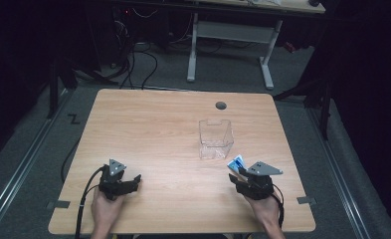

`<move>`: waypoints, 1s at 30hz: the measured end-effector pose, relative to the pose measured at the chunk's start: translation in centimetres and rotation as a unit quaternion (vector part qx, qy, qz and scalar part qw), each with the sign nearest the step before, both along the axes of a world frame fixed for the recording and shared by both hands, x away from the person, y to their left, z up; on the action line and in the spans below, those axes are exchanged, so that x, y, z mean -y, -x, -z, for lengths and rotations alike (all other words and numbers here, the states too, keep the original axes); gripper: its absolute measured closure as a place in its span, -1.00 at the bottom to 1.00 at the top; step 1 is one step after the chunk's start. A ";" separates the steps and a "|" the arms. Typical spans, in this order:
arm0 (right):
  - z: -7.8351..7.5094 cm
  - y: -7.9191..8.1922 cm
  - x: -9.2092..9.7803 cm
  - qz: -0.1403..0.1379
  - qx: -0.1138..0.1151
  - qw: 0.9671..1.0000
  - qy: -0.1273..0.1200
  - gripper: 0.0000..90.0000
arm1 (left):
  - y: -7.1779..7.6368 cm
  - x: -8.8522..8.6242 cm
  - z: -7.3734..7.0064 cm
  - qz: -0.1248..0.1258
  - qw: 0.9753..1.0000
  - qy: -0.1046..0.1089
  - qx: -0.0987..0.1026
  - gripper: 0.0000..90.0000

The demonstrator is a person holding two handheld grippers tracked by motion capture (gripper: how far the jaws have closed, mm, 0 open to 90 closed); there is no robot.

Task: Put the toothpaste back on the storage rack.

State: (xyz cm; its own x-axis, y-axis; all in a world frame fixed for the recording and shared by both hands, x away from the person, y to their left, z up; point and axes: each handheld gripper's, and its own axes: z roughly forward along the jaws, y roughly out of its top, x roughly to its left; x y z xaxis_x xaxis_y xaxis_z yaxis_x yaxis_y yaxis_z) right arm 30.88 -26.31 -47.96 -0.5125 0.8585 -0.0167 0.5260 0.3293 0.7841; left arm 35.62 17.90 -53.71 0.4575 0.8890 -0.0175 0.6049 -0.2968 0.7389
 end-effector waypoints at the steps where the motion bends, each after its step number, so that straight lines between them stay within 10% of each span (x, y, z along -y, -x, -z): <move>1: 0.0 0.0 0.3 0.003 0.002 1.000 0.002 0.20 | 0.0 0.0 0.0 0.000 1.000 0.000 0.000 -0.51; 30: -2.0 -2.1 4.8 0.018 -0.022 0.999 0.020 0.14 | 0.1 0.0 0.0 0.002 1.000 0.000 0.000 -0.50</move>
State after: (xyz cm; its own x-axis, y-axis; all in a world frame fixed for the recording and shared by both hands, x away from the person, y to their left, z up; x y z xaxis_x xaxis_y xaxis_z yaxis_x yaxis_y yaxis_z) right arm 33.03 -31.09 -45.93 -0.4826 0.8753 -0.0296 0.5716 0.3404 0.7466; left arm 35.56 17.91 -53.71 0.4617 0.8869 -0.0183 0.6039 -0.2991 0.7388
